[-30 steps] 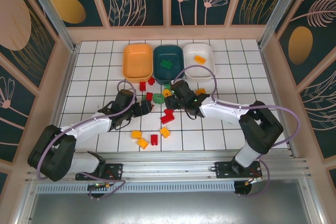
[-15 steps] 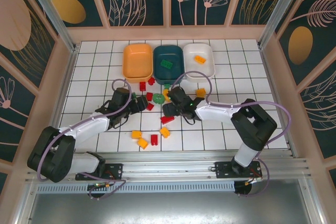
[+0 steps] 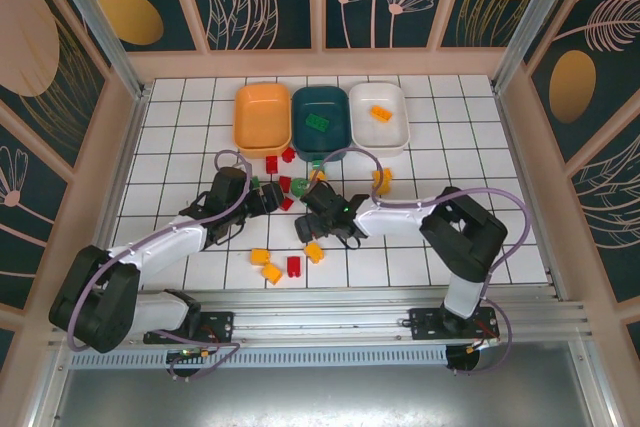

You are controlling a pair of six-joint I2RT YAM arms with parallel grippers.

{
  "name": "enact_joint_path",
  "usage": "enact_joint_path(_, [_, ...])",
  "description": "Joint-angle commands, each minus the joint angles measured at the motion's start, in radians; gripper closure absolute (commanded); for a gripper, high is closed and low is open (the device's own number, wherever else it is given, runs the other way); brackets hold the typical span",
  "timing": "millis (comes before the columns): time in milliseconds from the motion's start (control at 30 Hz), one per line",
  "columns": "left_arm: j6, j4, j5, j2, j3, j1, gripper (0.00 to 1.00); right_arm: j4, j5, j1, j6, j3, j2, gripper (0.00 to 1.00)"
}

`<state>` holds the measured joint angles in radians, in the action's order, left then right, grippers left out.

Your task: Sort the legos into containers by color

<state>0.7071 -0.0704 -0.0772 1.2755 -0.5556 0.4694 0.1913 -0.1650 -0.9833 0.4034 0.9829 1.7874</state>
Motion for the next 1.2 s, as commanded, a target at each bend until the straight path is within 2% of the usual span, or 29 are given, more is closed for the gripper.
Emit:
enact_joint_path(0, [-0.022,-0.001,0.013,-0.031,-0.004,-0.002,0.13,0.05,-0.031,-0.021,-0.007,0.045,0.034,0.09])
enact_joint_path(367, [-0.034,0.018,0.028,-0.034,-0.02,-0.002,0.13,0.062,-0.139,-0.025,0.036,0.035,0.007,0.46])
enact_joint_path(533, [-0.036,0.042,0.052,-0.053,-0.037,-0.002,0.12,0.067,-0.161,-0.025,0.045,0.019,-0.07,0.5])
enact_joint_path(633, [0.009,0.1,0.203,-0.092,-0.048,-0.012,0.12,0.083,-0.2,-0.025,0.022,0.027,-0.142,0.52])
enact_joint_path(700, [0.039,0.12,0.237,-0.118,-0.05,-0.055,0.1,0.09,-0.233,-0.01,-0.028,0.056,-0.169,0.52])
enact_joint_path(767, [0.06,0.104,0.214,-0.144,-0.04,-0.118,0.09,0.073,-0.221,0.026,-0.088,0.112,-0.163,0.52])
enact_joint_path(933, [0.117,0.022,0.109,-0.161,-0.001,-0.216,0.08,-0.048,-0.11,0.106,-0.2,0.303,-0.021,0.52])
enact_joint_path(1033, [0.145,-0.028,0.036,-0.143,0.021,-0.228,0.07,-0.106,-0.062,0.14,-0.237,0.468,0.115,0.52])
enact_joint_path(1167, [0.131,-0.012,0.001,-0.146,0.023,-0.229,0.07,-0.069,-0.01,0.177,-0.288,0.759,0.339,0.52])
